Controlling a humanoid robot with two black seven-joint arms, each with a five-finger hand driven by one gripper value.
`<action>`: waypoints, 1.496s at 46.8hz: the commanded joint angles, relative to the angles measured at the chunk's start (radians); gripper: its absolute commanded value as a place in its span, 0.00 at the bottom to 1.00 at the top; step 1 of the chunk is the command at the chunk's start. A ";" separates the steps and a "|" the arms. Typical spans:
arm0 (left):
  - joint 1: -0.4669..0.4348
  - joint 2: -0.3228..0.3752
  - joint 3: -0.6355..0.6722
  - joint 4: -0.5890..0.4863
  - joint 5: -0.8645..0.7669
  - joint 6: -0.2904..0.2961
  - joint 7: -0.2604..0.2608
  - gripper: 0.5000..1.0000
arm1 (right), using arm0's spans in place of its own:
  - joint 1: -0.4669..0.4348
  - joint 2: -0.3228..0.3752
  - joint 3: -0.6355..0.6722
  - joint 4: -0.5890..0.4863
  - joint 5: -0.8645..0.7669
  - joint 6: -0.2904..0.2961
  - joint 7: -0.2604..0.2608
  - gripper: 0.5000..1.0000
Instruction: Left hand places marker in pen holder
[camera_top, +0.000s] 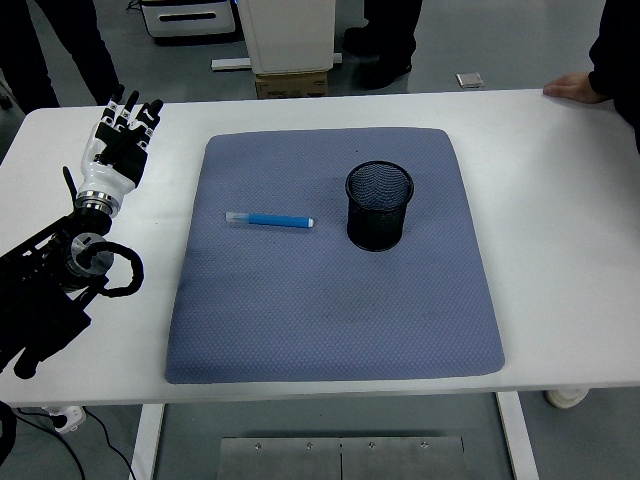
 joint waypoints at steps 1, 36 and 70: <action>-0.001 0.002 0.000 0.002 0.003 0.003 -0.005 1.00 | 0.000 0.000 0.000 0.000 0.000 0.000 0.000 1.00; -0.017 -0.001 -0.009 0.002 -0.011 0.011 -0.002 1.00 | 0.000 0.000 0.000 0.000 0.000 0.000 0.000 1.00; -0.072 -0.001 0.002 0.002 0.139 0.120 0.008 1.00 | 0.000 0.000 0.000 0.000 0.000 0.000 0.000 1.00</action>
